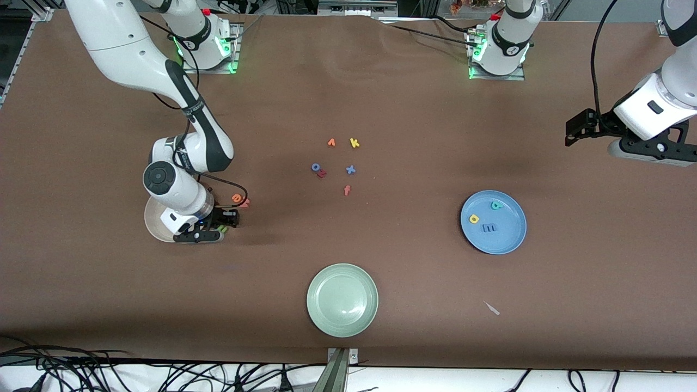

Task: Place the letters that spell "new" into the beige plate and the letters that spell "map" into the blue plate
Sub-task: 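Grasp the green letter n with the right gripper and lift it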

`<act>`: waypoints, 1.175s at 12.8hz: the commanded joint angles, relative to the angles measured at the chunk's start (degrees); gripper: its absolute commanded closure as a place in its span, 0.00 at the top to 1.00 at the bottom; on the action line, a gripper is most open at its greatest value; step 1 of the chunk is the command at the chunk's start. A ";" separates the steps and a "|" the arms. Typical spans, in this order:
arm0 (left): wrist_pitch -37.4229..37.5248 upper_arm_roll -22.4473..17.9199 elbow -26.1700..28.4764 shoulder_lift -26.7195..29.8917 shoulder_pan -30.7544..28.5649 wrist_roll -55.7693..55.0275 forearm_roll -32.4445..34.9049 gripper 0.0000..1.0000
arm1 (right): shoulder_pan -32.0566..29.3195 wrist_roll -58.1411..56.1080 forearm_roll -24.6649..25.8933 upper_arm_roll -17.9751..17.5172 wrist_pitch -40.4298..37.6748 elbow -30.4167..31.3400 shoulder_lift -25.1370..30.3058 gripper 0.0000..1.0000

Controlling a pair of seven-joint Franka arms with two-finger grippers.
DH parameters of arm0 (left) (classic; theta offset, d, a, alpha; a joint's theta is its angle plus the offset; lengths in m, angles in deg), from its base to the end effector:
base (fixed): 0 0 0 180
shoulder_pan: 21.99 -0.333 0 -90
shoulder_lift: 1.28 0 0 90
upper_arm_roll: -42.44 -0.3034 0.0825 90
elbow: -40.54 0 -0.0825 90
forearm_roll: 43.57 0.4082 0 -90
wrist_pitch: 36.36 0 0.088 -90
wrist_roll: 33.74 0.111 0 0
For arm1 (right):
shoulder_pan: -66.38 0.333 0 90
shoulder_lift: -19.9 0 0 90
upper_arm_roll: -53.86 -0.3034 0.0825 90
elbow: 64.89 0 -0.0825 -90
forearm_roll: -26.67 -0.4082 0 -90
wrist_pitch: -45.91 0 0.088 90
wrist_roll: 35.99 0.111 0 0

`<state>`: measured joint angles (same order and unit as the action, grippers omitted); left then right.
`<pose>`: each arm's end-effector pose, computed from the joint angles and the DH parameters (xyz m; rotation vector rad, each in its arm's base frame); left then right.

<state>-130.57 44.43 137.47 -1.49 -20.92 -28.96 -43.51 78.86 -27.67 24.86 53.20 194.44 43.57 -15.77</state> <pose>0.5803 -0.0309 0.5519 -3.1331 0.2149 0.0803 0.6295 0.1463 0.1450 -3.1004 -0.0859 -0.1100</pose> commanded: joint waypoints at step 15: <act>-0.09 -0.59 -5.97 -3.31 -0.19 -0.12 -0.50 1.00 | -0.44 -2.26 -0.74 0.05 2.28 -3.34 -2.91 0.54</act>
<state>-131.29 43.92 133.42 -3.69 -21.01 -29.06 -43.51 78.68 -28.60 24.86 53.40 195.40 41.40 -17.27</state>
